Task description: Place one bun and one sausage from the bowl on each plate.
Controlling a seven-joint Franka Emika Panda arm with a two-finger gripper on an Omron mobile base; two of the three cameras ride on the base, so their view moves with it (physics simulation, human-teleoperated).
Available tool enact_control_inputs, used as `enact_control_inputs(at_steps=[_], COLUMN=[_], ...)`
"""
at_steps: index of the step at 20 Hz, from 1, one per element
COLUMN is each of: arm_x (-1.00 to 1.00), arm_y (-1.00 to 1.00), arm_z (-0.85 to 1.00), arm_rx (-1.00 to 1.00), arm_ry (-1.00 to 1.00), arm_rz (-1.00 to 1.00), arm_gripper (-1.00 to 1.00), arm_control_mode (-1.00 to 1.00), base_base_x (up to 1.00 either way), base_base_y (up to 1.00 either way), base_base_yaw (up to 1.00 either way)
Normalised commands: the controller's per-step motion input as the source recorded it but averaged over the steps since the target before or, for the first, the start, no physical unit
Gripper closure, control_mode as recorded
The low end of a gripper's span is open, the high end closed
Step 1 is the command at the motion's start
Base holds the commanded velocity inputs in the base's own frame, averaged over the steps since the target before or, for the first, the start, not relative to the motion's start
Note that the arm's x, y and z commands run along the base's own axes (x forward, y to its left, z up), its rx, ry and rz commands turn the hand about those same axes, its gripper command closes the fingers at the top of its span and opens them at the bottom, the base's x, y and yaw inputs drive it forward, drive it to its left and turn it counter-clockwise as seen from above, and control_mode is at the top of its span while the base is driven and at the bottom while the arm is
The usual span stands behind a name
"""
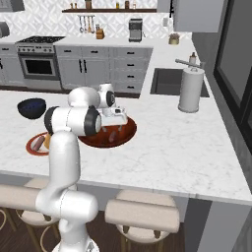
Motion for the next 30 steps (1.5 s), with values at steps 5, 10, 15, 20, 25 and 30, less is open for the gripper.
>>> enact_control_inputs(at_steps=[5,10,15,20,25,30], arm_x=[-0.42,-0.01,-0.01,0.0,-0.01,-0.11], arm_y=[0.0,-0.01,-0.14,-0.01,0.0,0.03], arm_z=[-0.31,-0.36,-0.3,0.0,0.0,0.16], arm_rx=[-0.02,0.0,-0.01,0.0,0.0,0.0], arm_ry=[0.2,0.1,0.02,0.0,0.0,0.0], arm_rz=[0.06,0.02,0.03,0.03,0.01,0.0], arm_gripper=[-1.0,-1.0,-1.0,1.0,1.0,1.0], arm_control_mode=[-1.0,-1.0,-1.0,-1.0,-1.0,-1.0], base_base_x=[0.0,0.0,0.0,0.0,0.0,0.0], base_base_y=[0.0,0.0,0.0,0.0,0.0,0.0], base_base_yaw=[0.0,0.0,0.0,0.0,0.0,0.0])
